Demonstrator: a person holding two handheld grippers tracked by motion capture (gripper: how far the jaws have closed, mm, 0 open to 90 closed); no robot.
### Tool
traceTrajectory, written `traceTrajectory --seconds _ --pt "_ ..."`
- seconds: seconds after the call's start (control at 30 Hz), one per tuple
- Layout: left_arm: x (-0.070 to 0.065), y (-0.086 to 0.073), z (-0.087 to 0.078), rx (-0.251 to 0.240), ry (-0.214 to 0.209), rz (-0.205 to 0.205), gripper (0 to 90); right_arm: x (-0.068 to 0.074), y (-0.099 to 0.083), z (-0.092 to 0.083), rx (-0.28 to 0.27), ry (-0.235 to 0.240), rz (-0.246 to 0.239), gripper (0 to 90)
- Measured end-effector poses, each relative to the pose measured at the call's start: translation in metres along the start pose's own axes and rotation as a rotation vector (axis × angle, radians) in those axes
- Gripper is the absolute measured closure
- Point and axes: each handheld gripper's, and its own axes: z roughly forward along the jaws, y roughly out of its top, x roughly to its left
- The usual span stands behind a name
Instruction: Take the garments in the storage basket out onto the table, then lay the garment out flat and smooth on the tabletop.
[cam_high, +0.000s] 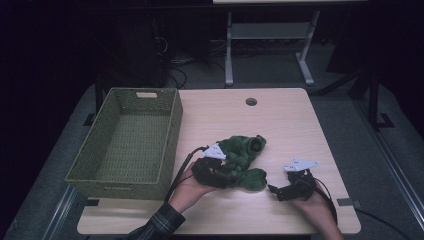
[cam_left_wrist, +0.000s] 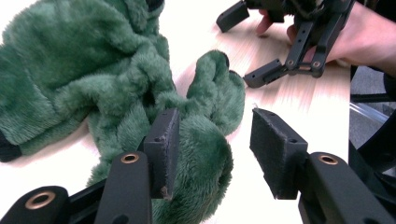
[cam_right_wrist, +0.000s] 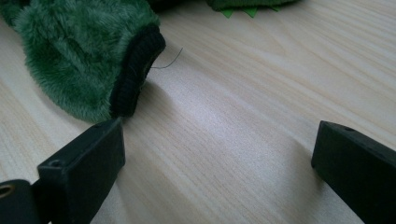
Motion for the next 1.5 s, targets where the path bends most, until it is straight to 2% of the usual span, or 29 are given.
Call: traceTrajectory --seconds 0.2,0.27,0.33,0.43,0.5,0.67,0.8,0.87,0.93,1.03,1.07,1.3,1.5 --pt "0.002 -0.004 0.007 0.009 0.024 -0.001 54.2 0.0 0.0 0.0 0.001 0.002 -0.005 2.7" --pt "0.003 -0.006 0.008 0.018 0.035 0.005 56.6 0.001 -0.001 -0.001 -0.003 0.005 -0.005 6.7" --pt "0.004 -0.007 0.009 0.021 0.045 0.007 60.6 0.003 0.0 -0.003 -0.012 0.028 -0.011 12.9" --pt "0.006 -0.008 0.009 0.03 0.049 0.011 67.3 0.007 0.003 -0.005 -0.042 0.055 -0.026 15.6" --pt "0.008 -0.009 0.009 0.023 0.043 -0.001 71.8 0.01 0.006 -0.006 -0.065 0.094 -0.025 18.8" --pt "0.011 -0.009 0.007 0.021 0.032 -0.021 78.3 0.016 0.014 -0.006 -0.112 0.146 -0.03 26.5" --pt "0.009 -0.009 0.006 0.02 0.03 -0.025 79.1 0.018 0.021 0.0 -0.125 0.185 -0.023 39.7" --pt "0.009 -0.007 0.005 0.019 0.031 -0.022 79.2 0.017 0.024 0.004 -0.122 0.194 -0.03 48.4" --pt "0.008 -0.006 0.004 0.016 0.031 -0.014 79.2 0.016 0.025 0.007 -0.111 0.207 -0.034 60.9" --pt "0.007 -0.005 0.001 0.004 0.028 -0.016 79.2 0.016 0.025 0.006 -0.117 0.198 -0.038 76.0" --pt "0.007 -0.004 0.0 0.001 0.029 -0.017 79.2 0.016 0.025 0.003 -0.117 0.188 -0.038 78.2" --pt "0.007 -0.001 -0.013 -0.027 0.028 -0.013 79.8 0.006 0.023 -0.015 -0.15 0.148 -0.037 81.5" --pt "0.008 -0.005 -0.021 -0.028 0.042 -0.022 79.9 -0.004 0.013 -0.034 -0.146 0.098 -0.026 82.0"
